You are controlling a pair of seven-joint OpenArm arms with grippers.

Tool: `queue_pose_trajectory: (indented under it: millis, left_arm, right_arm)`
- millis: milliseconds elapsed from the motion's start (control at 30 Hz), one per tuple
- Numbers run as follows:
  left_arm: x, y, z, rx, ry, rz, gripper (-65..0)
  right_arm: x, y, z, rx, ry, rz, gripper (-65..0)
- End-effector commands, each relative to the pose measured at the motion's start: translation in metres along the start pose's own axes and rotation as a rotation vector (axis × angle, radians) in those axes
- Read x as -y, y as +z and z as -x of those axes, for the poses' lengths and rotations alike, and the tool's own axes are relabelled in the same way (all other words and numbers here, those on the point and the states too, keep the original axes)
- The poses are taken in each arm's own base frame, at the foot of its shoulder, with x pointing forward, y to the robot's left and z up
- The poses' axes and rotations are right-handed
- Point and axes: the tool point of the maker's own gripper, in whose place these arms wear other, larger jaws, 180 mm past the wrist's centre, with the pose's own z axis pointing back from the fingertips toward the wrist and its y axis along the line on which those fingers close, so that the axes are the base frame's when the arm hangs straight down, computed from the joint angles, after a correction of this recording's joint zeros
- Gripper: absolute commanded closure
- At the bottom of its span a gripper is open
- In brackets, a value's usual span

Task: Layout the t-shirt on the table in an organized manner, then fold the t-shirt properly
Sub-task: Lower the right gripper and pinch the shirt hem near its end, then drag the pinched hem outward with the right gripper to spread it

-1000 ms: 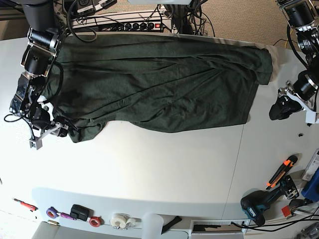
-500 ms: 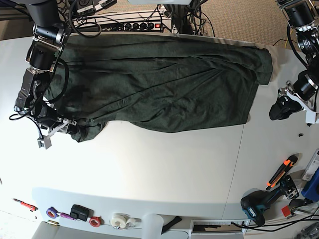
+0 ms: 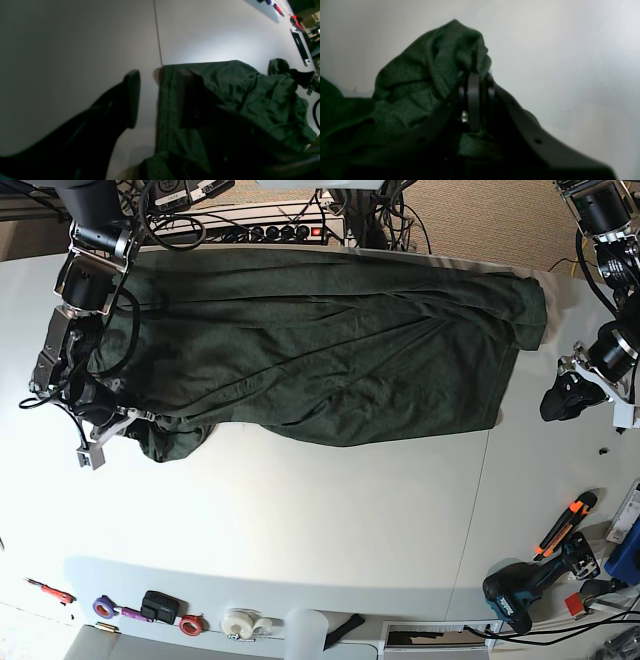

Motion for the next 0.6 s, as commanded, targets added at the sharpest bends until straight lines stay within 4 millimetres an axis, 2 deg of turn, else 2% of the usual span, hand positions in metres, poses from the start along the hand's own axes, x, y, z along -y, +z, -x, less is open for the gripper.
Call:
queue_pose_trajectory:
  millis: [0,200,400,567]
  left_arm:
    - [0.003,0.004,-0.019,0.047,-0.024,0.013,-25.1]
    - [0.003,0.004,-0.019,0.048,-0.025,0.013,-24.3]
    - [0.003,0.004,-0.019,0.049,-0.025,0.013,-24.3]
    - [0.003,0.004,-0.019,0.049,-0.025,0.013,-24.3]
  right_arm:
    - [0.005,0.003,-0.003,-0.013,0.024,0.021,0.0]
    - [0.001,0.006,-0.039,0.103,0.033,0.015,0.0]
    - [-0.007,0.015,-0.093,0.218,0.051,0.001,0.0]
    - [-0.018,0.023,-0.128,0.289,0.059,-0.02,0.0]
